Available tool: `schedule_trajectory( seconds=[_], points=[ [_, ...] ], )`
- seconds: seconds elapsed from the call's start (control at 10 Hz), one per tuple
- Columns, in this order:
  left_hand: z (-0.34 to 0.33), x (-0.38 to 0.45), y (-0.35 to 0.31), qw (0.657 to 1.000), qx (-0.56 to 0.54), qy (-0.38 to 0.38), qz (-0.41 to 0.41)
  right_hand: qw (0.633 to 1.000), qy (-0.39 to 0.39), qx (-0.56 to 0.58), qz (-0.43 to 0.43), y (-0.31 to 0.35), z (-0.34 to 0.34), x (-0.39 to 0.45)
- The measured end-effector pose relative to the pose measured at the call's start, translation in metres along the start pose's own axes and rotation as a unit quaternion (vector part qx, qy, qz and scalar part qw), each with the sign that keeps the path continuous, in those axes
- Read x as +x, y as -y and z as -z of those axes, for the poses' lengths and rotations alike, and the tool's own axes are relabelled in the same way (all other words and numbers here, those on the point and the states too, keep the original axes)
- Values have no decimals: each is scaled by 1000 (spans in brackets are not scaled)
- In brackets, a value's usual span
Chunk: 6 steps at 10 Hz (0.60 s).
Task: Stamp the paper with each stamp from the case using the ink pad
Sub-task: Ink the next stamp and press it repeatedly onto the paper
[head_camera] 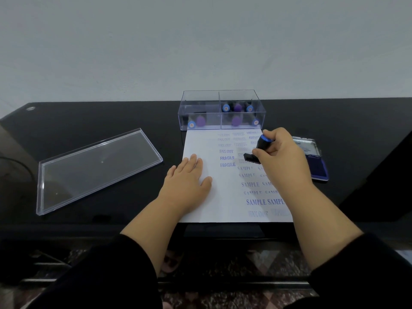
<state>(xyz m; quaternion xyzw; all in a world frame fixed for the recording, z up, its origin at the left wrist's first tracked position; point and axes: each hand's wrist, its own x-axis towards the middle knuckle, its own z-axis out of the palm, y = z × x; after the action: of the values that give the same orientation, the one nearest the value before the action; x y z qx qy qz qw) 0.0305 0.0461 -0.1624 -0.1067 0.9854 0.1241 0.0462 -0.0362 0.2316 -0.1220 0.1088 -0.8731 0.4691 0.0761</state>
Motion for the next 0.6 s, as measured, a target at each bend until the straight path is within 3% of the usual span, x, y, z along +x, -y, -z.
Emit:
schedule_trajectory(
  seconds=[0.2, 0.6],
  points=[
    [0, 2, -1, 1000, 7, 3, 3, 999, -44, 19, -20, -8, 19, 5],
    [-2, 6, -9, 999, 9, -33, 22, 984, -91, -144, -60, -41, 54, 14]
  ],
)
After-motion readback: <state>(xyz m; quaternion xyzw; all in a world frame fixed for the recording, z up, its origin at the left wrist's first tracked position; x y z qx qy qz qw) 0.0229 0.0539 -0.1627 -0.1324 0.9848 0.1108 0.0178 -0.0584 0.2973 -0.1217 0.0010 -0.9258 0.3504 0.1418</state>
